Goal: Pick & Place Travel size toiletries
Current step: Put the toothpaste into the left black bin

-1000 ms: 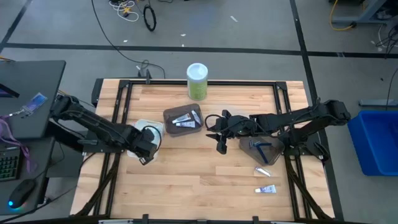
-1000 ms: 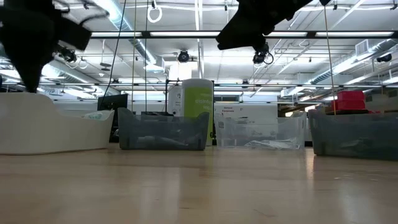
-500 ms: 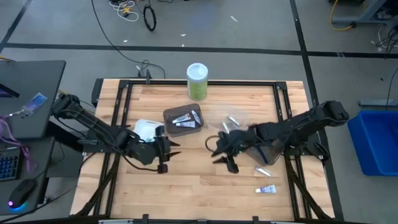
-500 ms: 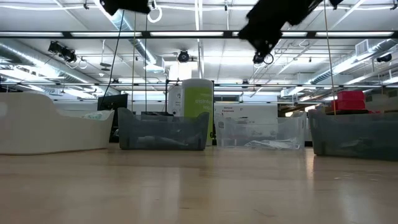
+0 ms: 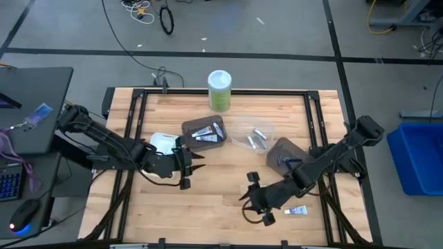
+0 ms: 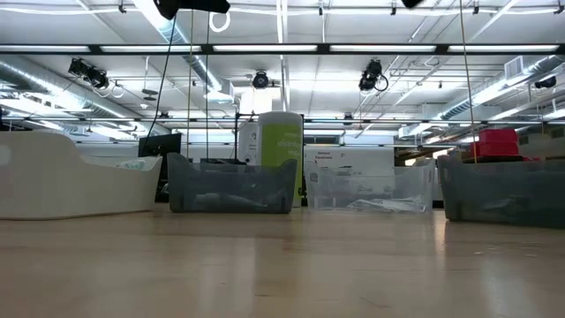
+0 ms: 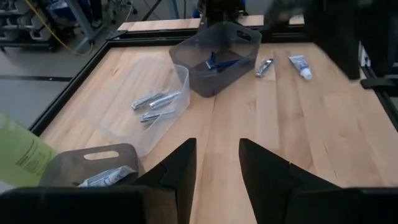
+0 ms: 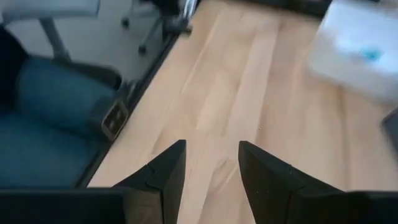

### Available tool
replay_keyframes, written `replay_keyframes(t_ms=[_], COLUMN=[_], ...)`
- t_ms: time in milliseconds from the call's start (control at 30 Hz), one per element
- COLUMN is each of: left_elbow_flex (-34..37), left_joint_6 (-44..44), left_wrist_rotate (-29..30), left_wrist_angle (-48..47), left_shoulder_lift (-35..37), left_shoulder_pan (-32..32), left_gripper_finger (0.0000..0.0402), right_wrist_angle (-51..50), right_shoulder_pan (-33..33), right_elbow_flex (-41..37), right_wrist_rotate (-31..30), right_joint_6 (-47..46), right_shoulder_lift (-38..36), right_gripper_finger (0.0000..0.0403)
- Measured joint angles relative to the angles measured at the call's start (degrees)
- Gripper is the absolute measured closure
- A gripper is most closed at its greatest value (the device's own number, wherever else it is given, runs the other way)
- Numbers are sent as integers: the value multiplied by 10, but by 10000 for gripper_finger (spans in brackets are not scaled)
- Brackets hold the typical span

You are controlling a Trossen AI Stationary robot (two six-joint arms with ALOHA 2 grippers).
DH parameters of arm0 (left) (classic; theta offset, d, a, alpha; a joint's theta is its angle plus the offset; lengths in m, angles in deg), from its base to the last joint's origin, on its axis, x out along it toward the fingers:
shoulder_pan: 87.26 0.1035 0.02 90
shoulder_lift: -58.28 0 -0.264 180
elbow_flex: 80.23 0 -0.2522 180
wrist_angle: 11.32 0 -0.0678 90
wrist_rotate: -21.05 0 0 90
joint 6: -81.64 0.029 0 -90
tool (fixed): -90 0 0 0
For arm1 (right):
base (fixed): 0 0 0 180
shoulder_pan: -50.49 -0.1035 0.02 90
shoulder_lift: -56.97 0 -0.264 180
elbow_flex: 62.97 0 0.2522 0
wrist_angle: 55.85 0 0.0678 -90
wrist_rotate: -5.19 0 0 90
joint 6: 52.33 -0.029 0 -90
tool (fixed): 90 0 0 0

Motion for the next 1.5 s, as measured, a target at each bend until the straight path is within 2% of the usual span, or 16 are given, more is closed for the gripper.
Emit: replay_keyframes(t_ms=[133,333,467,567,667,800,1000,1133,1300,1500], left_elbow_flex=[0,0,0,0,0,0,0,0,0,0], left_joint_6=[-11,-16,-39,-52,-46,-45,-50,-50,-50,-50], left_wrist_rotate=[0,0,0,0,0,9,14,9,10,10], left_wrist_angle=[2,2,3,3,3,3,3,2,2,2], left_shoulder_lift=[0,0,0,0,0,0,0,0,0,0], left_shoulder_pan=[9,16,15,15,15,15,15,15,15,15], left_gripper_finger=[274,274,274,274,274,274,274,274,274,274], right_wrist_angle=[-77,-316,-350,-333,-333,-310,-223,-152,-122,-126], right_shoulder_pan=[1,-3,-25,-58,-88,-114,-130,-145,-155,-154], right_elbow_flex=[2,-1,-32,-58,-79,-111,-159,-195,-221,-224], right_wrist_rotate=[70,132,221,253,249,210,206,197,175,165], right_joint_6=[-47,-168,-271,-349,-399,-436,-419,-384,-379,-372], right_shoulder_lift=[15,14,15,15,15,15,15,14,11,12], right_gripper_finger=[245,245,245,242,234,213,176,165,179,235])
